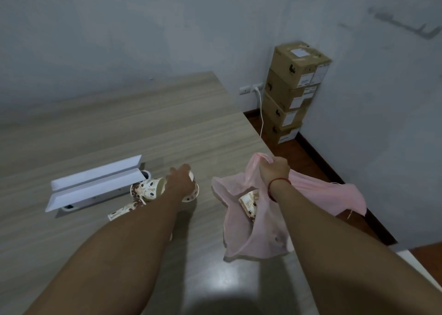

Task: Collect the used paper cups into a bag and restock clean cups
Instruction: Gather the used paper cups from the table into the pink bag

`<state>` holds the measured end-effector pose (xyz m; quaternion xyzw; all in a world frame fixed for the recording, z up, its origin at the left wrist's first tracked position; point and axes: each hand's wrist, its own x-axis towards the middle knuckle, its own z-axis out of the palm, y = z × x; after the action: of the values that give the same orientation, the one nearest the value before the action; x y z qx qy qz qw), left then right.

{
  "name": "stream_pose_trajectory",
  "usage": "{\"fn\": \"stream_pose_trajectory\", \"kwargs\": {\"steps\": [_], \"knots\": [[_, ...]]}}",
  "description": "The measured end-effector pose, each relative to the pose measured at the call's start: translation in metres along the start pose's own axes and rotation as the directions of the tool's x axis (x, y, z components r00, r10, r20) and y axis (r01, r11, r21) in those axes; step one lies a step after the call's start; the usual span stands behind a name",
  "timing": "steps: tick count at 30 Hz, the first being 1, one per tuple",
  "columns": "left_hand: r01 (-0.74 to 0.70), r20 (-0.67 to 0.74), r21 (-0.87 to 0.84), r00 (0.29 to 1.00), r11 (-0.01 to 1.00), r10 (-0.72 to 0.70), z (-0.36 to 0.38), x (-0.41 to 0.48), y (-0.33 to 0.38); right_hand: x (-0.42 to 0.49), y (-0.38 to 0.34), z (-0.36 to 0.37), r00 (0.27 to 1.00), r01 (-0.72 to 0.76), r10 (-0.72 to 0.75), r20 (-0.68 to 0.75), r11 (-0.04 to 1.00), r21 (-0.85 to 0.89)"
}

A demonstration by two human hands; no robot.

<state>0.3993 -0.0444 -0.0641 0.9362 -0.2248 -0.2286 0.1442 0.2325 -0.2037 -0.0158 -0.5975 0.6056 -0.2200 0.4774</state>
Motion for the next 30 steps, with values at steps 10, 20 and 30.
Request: {"fn": "stream_pose_trajectory", "kwargs": {"steps": [10,20,30], "knots": [[-0.061,-0.037,-0.592,0.998,0.804,0.049,-0.012,-0.084,0.025,-0.053,0.008,-0.037,0.996,-0.047,0.046,-0.083,0.999,-0.011],[0.154,0.315,-0.699,0.943,0.698,0.108,0.035,-0.139,0.050,-0.102,0.013,-0.059,0.992,-0.048,0.053,-0.111,0.998,0.047],[0.196,0.419,-0.698,0.892,0.689,0.171,0.043,-0.160,0.093,-0.107,0.013,-0.075,0.994,-0.010,0.020,-0.103,0.996,0.093]]}}
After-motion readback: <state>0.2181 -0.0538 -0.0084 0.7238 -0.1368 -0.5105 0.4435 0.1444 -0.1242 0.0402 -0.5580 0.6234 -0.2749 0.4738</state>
